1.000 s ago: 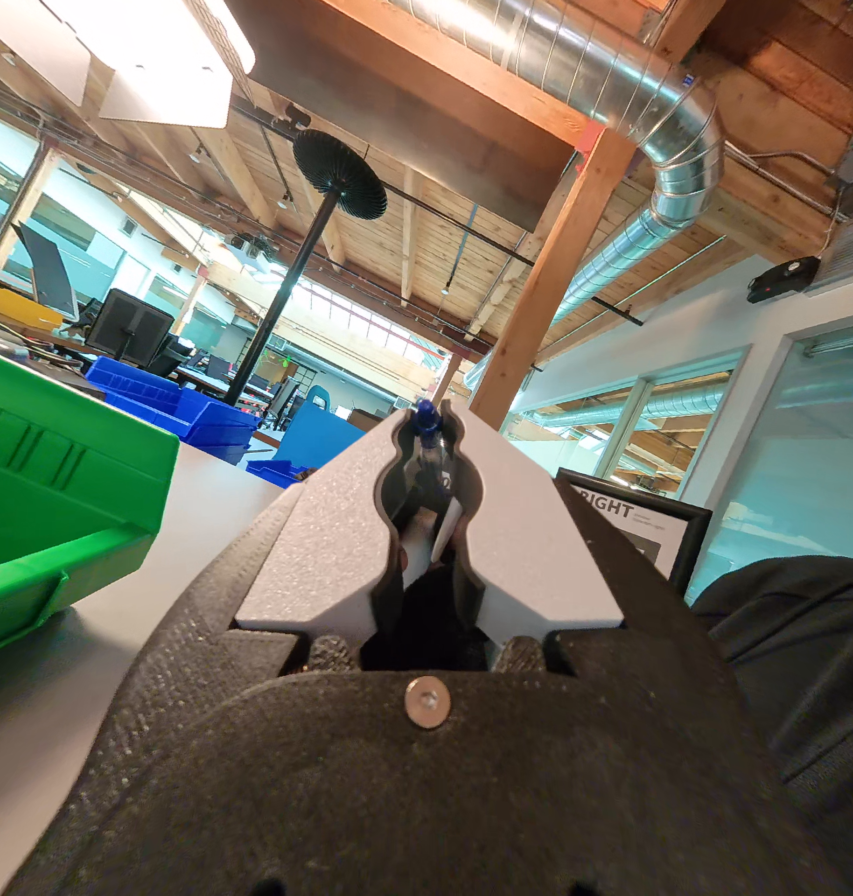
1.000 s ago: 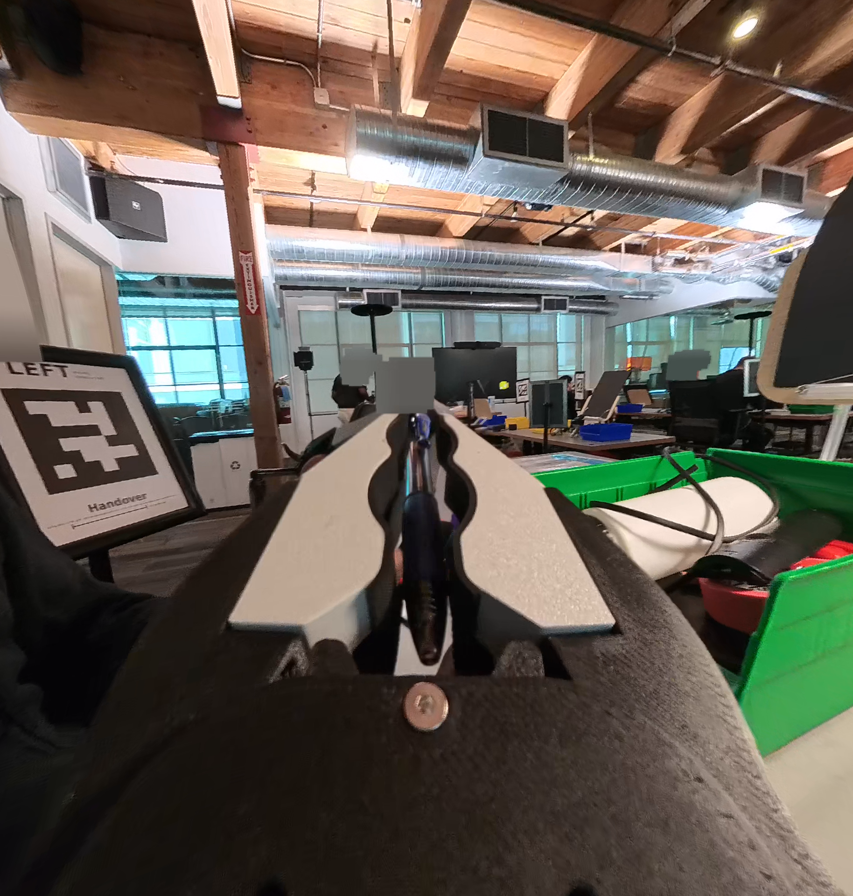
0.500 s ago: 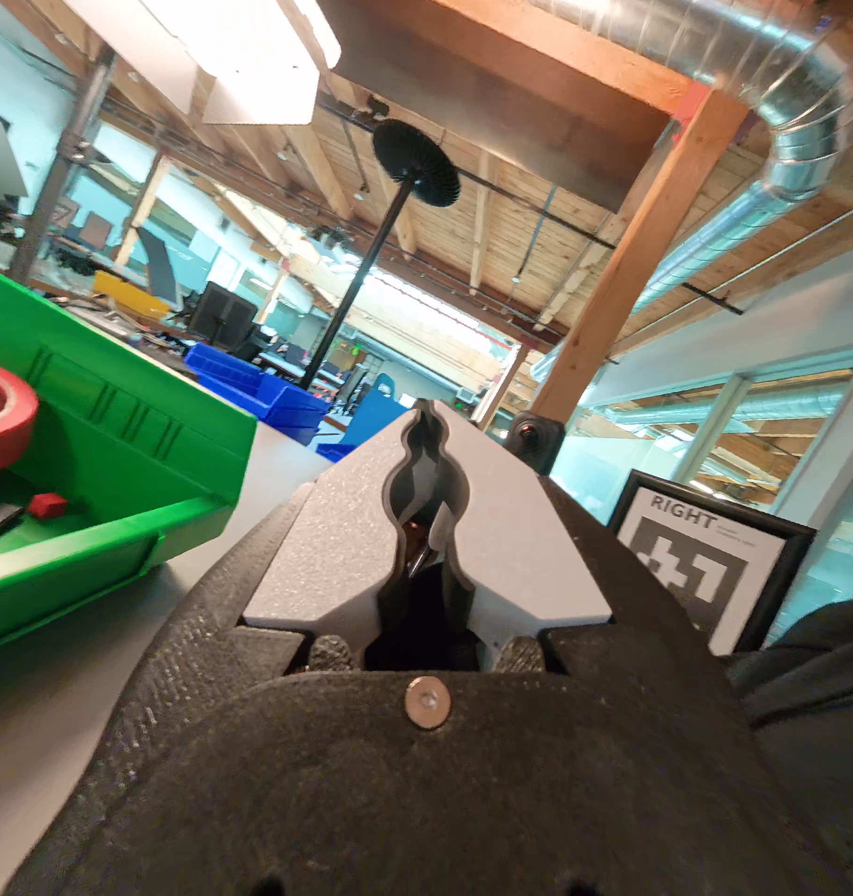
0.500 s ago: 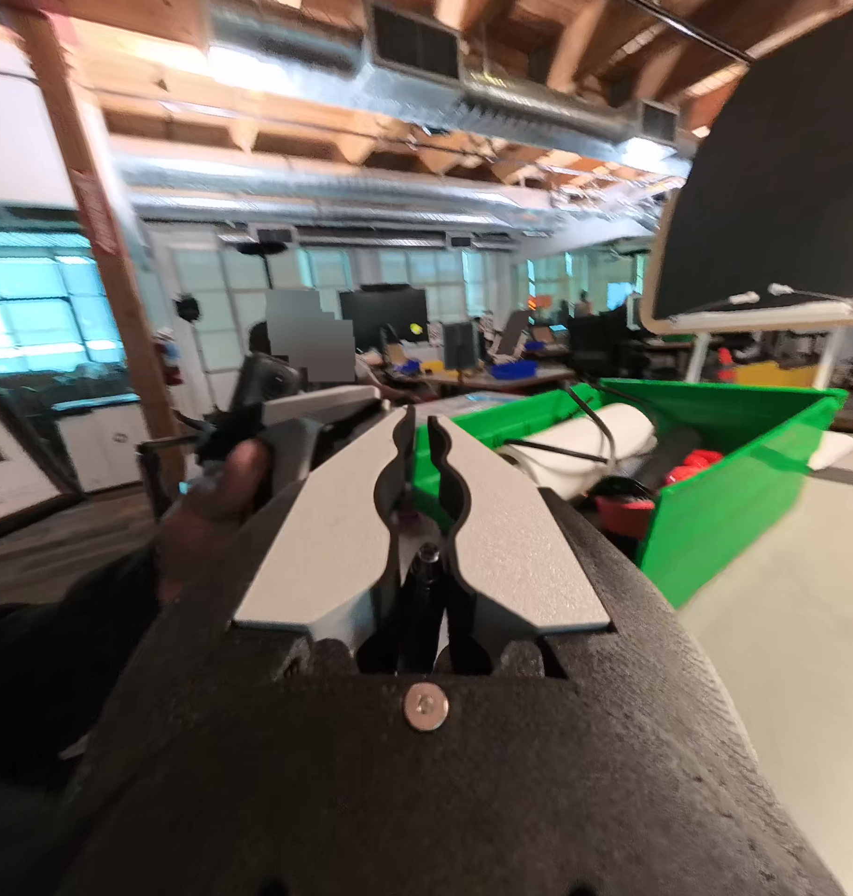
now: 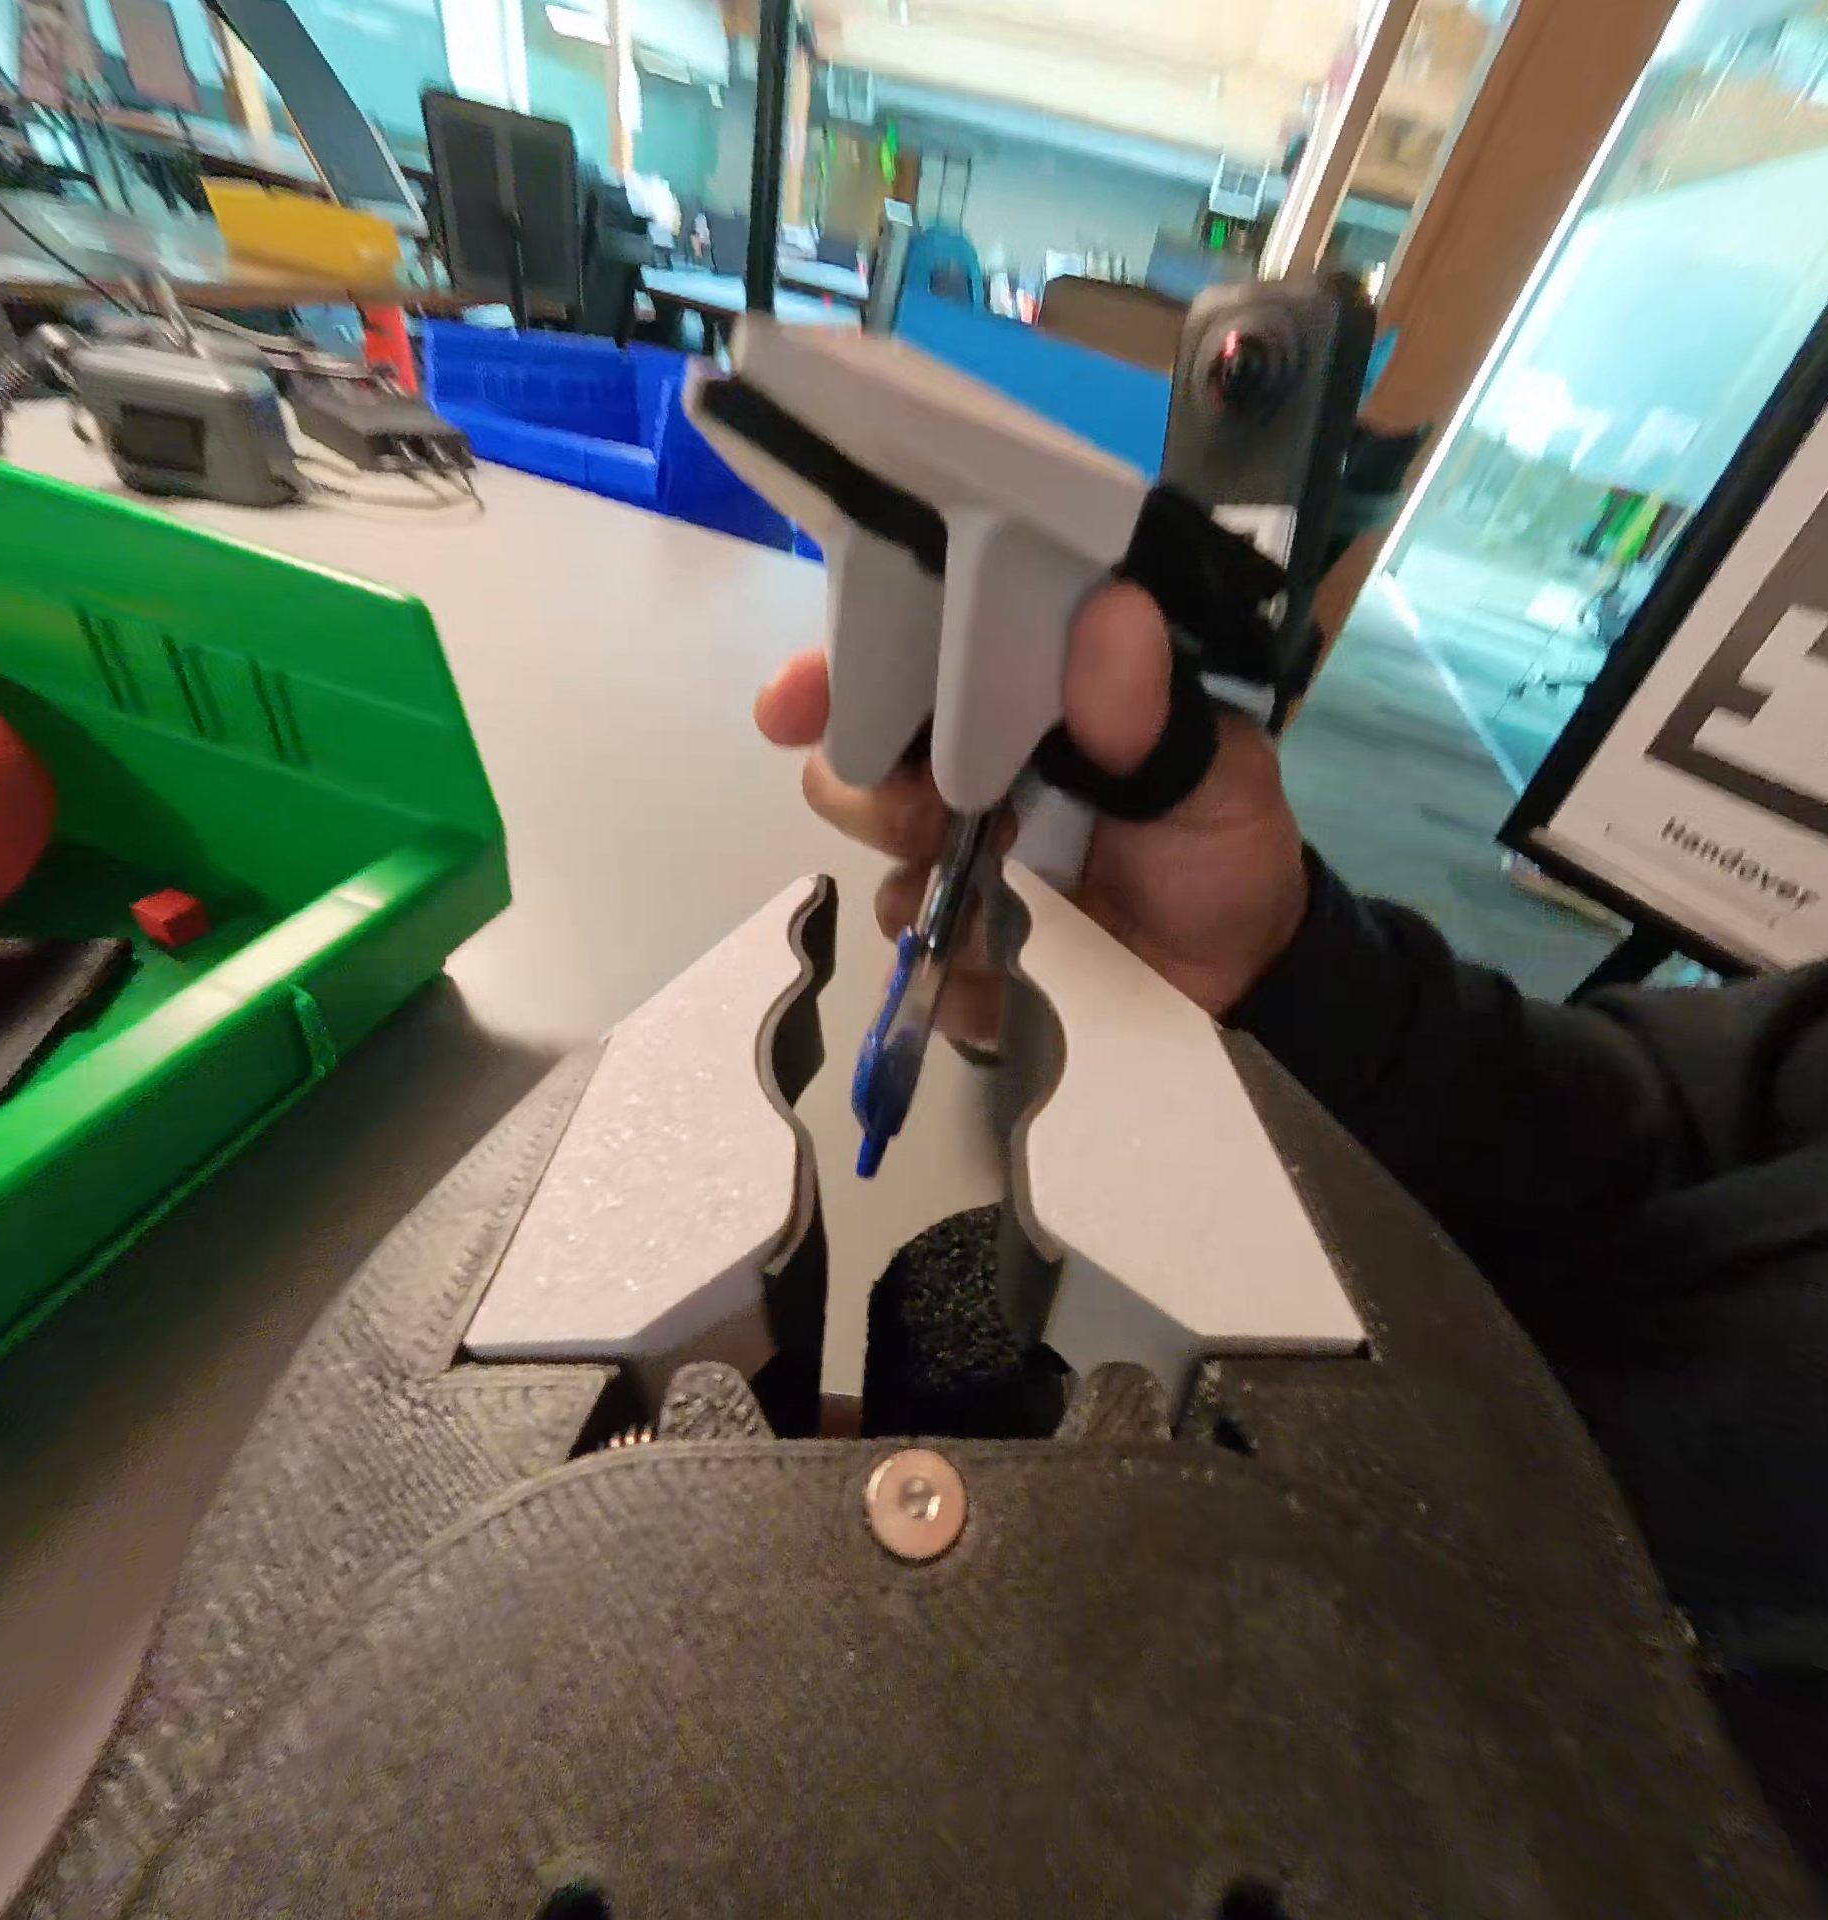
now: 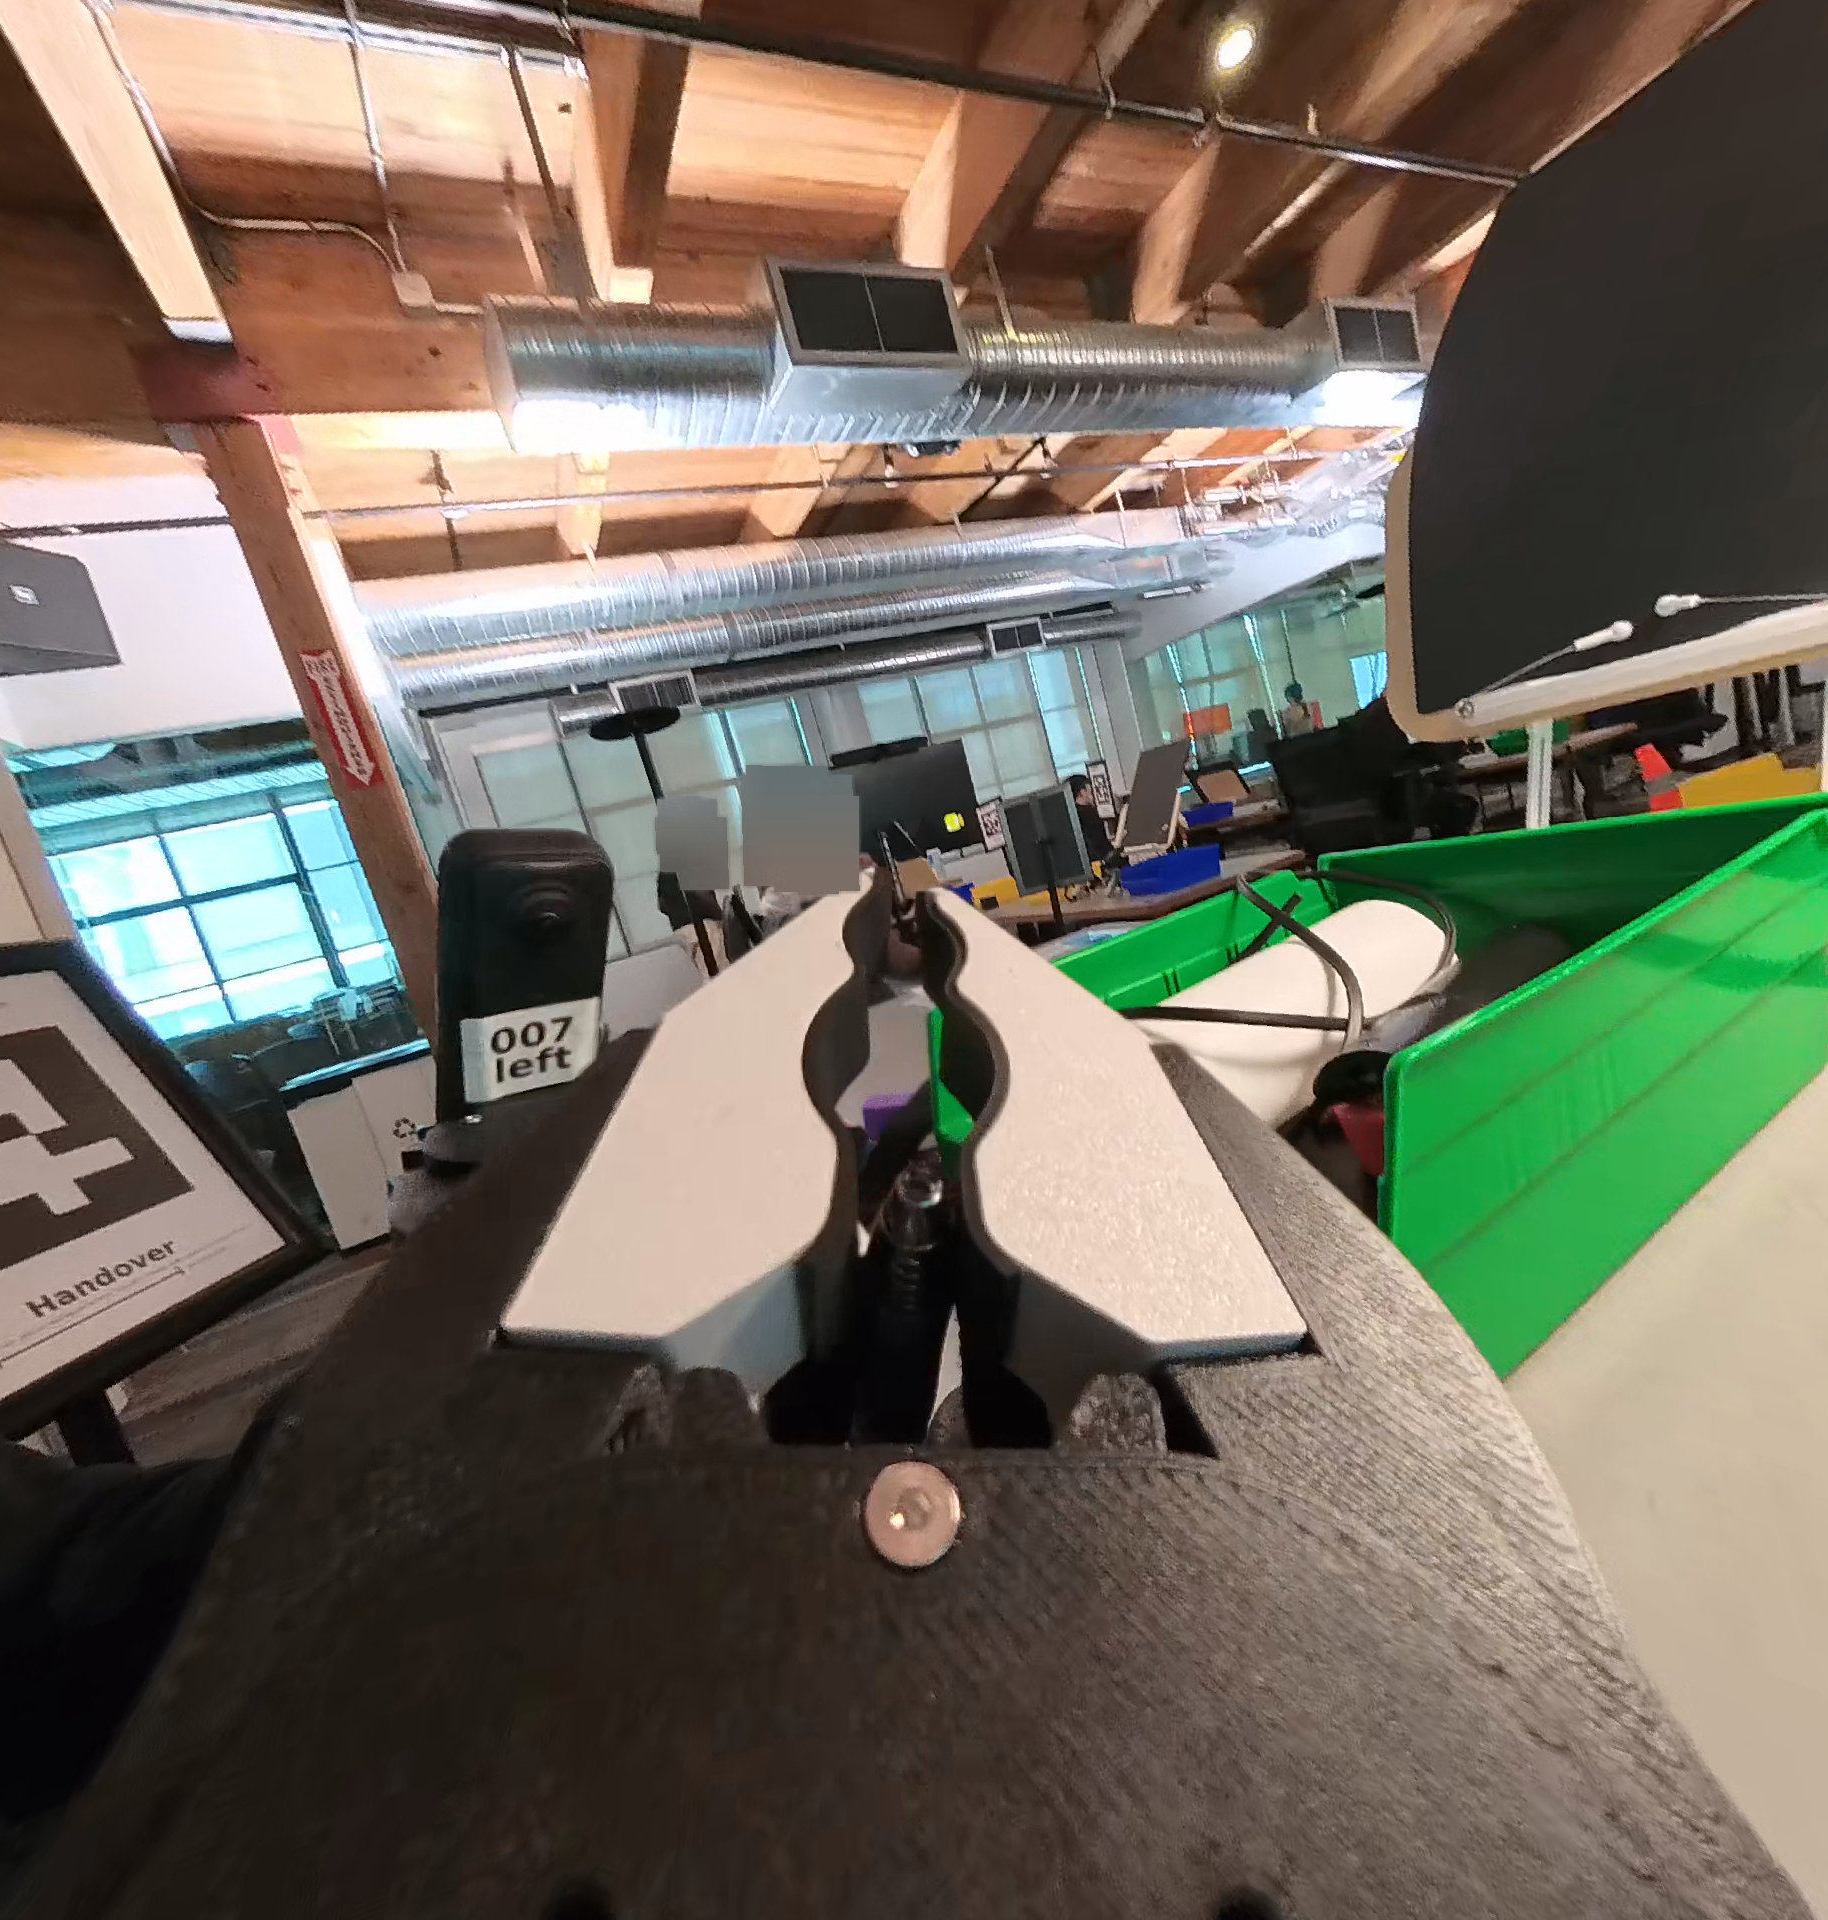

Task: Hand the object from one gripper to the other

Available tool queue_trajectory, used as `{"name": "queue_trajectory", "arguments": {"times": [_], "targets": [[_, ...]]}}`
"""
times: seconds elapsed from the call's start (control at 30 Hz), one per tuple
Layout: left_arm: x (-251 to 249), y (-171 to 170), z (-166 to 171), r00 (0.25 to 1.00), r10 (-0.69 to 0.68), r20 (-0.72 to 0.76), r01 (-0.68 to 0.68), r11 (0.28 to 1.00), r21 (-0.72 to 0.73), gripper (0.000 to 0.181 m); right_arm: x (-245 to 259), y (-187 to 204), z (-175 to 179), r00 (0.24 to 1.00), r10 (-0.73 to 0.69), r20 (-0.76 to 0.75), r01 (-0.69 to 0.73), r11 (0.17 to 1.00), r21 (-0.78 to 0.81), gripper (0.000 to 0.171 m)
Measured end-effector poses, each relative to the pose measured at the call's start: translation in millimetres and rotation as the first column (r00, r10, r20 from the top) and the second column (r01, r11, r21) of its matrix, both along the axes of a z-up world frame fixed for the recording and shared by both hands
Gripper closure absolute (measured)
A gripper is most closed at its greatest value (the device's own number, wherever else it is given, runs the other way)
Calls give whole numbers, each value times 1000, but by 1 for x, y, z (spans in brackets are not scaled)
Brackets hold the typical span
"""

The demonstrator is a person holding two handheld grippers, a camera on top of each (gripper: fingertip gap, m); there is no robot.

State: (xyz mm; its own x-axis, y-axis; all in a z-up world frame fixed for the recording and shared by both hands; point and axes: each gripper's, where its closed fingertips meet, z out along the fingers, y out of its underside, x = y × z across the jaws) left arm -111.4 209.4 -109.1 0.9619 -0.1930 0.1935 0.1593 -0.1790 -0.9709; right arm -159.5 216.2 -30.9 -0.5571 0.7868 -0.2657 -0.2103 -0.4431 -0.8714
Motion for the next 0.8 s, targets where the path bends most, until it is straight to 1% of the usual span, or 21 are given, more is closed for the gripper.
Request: {"name": "queue_trajectory", "arguments": {"times": [0.1,0.2,0.27,0.3,0.33,0.37,0.4,0.47,0.5,0.57,0.63,0.7,0.8], "targets": [[10,0,-17,998,-46,-50,41,993,-113,149,5,2,6,999,10,-38,-10,1000,-23,166],[10,3,-25,995,-25,-99,9,987,-158,149,11,0,12,996,35,-77,-38,999,-35,166],[11,3,-26,993,-29,-112,11,987,-163,162,12,-3,13,996,41,-85,-44,999,-27,164],[11,3,-26,993,-29,-110,11,987,-160,163,13,-2,13,995,38,-89,-40,999,-26,163],[12,2,-24,994,-35,-103,19,988,-150,163,12,-1,13,996,30,-88,-32,999,-27,159],[13,1,-22,995,-45,-93,32,991,-134,164,11,0,12,997,21,-79,-23,999,-28,150],[13,0,-17,996,-50,-80,41,993,-108,165,9,-1,10,998,19,-63,-20,1000,-20,144],[3,-1,-7,999,-13,-40,12,999,-43,166,4,-5,5,999,18,-30,-18,1000,10,124],[1,-3,-3,1000,-21,-11,20,1000,-22,166,2,-7,2,1000,15,-13,-14,1000,24,117],[-4,-6,7,1000,-19,25,18,999,42,166,-2,-8,-3,1000,17,23,-18,999,35,118],[-11,-9,15,1000,5,31,-8,995,96,166,-5,-12,-8,997,49,61,-51,998,30,123],[-16,-10,20,999,37,14,-39,990,133,166,-7,-19,-14,992,86,96,-90,995,42,126],[-15,-14,33,999,44,-10,-41,978,205,166,-9,-29,-23,984,111,137,-124,989,86,127]]}}
